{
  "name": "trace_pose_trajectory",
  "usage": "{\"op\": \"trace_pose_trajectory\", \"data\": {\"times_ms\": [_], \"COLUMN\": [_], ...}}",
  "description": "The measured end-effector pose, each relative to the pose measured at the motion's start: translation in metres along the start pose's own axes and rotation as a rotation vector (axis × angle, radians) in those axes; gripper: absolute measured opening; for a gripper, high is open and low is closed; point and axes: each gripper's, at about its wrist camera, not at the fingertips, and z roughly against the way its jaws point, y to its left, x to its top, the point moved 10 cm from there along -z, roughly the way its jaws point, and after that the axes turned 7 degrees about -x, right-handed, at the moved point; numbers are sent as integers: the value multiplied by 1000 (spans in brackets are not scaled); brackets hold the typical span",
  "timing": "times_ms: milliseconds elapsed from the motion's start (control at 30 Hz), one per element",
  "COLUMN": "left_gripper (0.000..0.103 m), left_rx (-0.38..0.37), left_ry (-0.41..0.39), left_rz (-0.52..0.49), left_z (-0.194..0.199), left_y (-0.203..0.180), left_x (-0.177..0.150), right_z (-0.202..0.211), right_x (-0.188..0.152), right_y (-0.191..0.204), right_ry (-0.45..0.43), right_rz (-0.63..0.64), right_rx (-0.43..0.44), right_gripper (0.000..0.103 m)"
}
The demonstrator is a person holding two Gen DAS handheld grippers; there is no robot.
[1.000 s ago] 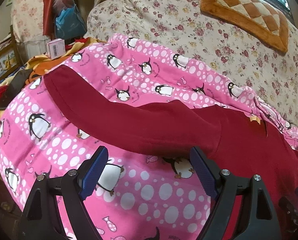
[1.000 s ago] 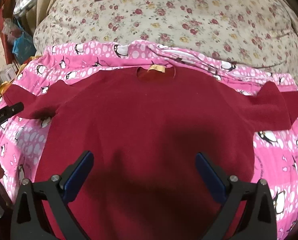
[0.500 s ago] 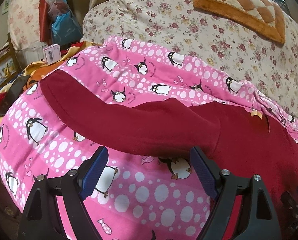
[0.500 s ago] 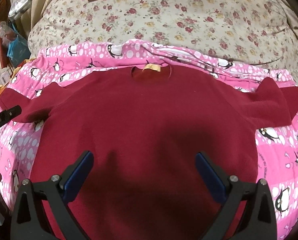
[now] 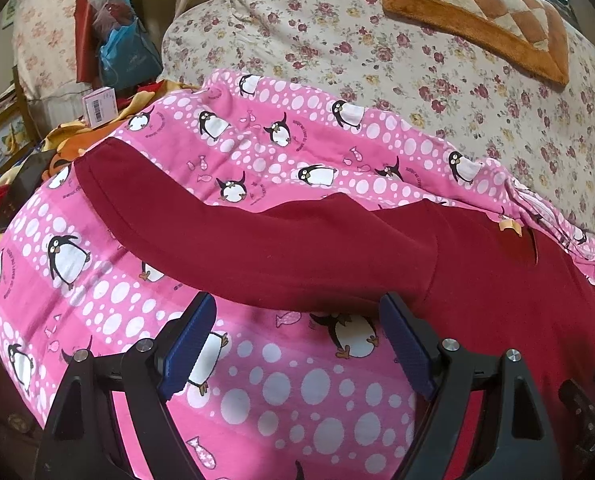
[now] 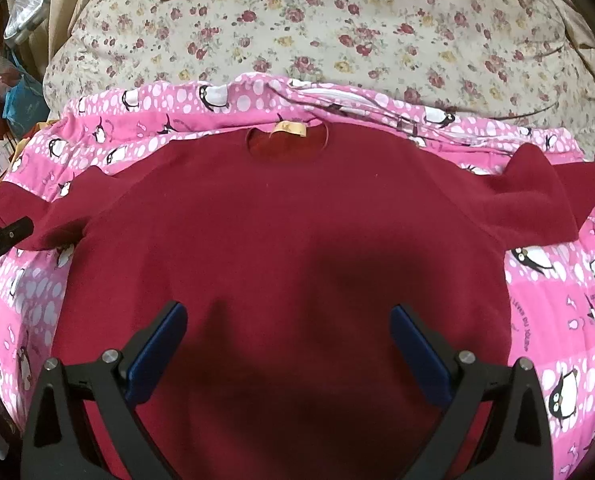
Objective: Fold small clothes
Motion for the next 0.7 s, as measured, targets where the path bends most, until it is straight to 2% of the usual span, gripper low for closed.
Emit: {"op": "trace_pose_trajectory", "data": {"times_ms": [433,700], "left_gripper": [67,67], "left_rx": [-20,-91], "left_ry": [0,-3], "left_rz": [-14,-49], "left_z": [0,3], "left_y": [-9,-30], "left_x": [0,0], "right_z": [-3,-1], "right_x": [2,3], "right_y": [0,-6], "right_ry": [4,1], "right_rz": [1,1], "right_rx": [-15,-36], "right_gripper": [103,103]}}
